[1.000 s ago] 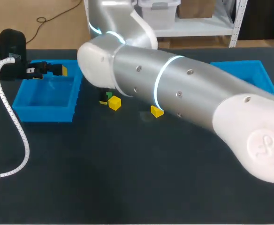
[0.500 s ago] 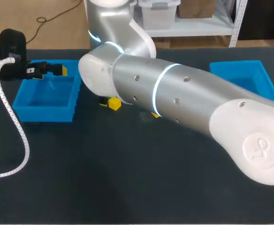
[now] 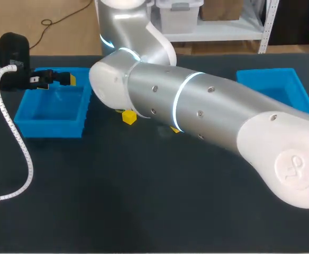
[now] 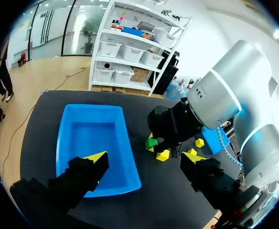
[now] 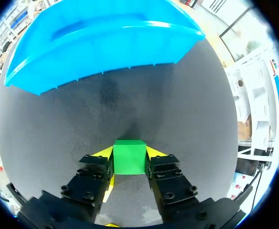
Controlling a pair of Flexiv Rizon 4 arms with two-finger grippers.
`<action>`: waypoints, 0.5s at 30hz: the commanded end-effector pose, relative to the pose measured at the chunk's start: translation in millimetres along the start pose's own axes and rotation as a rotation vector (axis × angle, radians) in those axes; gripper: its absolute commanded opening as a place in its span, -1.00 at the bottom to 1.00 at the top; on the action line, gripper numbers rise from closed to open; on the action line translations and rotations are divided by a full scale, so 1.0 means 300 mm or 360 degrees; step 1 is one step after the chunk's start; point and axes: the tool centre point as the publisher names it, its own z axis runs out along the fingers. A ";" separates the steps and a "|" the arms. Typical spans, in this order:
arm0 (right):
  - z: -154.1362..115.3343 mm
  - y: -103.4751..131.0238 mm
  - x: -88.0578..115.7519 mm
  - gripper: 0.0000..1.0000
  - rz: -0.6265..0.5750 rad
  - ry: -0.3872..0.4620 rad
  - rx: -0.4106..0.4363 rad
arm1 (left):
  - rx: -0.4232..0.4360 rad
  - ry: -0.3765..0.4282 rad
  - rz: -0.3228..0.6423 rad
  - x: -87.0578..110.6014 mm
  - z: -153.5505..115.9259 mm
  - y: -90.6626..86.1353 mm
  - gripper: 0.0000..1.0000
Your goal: Put the green cubes in the right bin and the yellow cubes in the left bin.
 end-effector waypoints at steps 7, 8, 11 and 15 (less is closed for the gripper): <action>-0.144 -0.146 -0.021 -1.00 0.0027 0.0067 -0.0587 | 0.0018 -0.0011 0.0004 0.005 0.000 0.008 1.00; -0.184 -0.174 -0.011 -1.00 0.0038 0.0032 -0.0563 | 0.0018 -0.0011 0.0004 0.005 0.000 0.008 1.00; -0.305 -0.249 0.030 -1.00 0.0042 -0.0045 -0.0491 | 0.0018 -0.0011 0.0004 0.005 0.000 0.008 1.00; -0.472 -0.340 0.106 -1.00 0.0059 -0.0158 -0.0385 | 0.0018 -0.0011 0.0004 0.005 0.000 0.008 1.00</action>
